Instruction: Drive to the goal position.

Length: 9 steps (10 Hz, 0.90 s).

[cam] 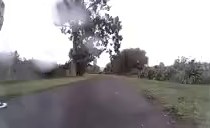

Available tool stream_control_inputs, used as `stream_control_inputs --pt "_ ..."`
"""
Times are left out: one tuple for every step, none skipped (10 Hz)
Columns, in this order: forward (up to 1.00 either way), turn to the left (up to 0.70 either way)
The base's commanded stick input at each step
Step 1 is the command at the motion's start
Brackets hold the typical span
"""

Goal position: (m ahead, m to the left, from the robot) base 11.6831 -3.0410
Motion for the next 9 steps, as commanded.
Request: stream_control_inputs --pt "0.85 0.0" --pt "0.85 0.0" --pt "0.85 0.0" --pt "0.85 0.0" --pt "0.85 0.0" --pt "0.85 0.0" --pt "0.85 0.0" --pt "0.85 0.0" --pt "0.85 0.0"
